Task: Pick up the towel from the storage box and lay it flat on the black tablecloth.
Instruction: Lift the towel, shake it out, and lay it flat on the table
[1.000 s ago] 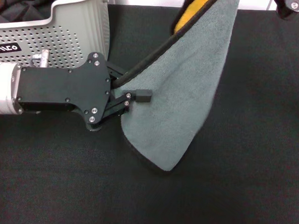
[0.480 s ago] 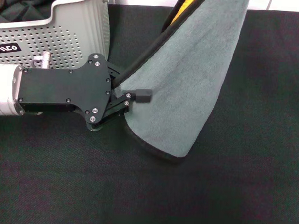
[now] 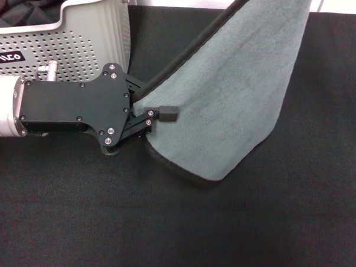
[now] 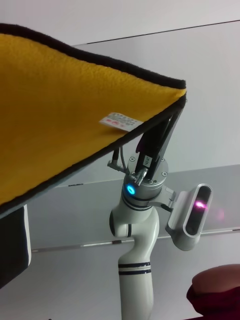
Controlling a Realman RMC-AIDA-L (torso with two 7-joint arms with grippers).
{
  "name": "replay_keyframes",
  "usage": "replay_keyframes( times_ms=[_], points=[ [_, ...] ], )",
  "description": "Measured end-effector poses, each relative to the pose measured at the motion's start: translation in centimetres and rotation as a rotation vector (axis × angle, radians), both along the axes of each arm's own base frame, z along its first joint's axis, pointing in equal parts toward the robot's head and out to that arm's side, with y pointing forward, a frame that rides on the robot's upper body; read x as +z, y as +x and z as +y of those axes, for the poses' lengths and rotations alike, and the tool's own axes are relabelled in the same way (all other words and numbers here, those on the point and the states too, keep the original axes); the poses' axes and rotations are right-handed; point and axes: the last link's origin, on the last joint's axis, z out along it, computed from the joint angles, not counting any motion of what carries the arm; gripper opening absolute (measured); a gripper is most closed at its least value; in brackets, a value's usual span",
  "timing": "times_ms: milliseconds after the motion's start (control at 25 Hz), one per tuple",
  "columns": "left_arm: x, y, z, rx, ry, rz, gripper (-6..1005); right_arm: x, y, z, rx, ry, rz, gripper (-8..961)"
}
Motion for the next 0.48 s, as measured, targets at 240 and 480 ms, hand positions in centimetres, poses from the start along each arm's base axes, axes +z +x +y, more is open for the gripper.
replay_keyframes(
  times_ms=[240, 480],
  points=[
    [0.2, -0.2, 0.0, 0.011, 0.011, -0.012, 34, 0.7, 0.7, -0.2, -0.018, 0.014, 0.024, 11],
    [0.6, -0.4, 0.1, 0.043, 0.024, -0.046, 35, 0.8, 1.2, -0.2, -0.031, 0.013, 0.027, 11]
  ],
)
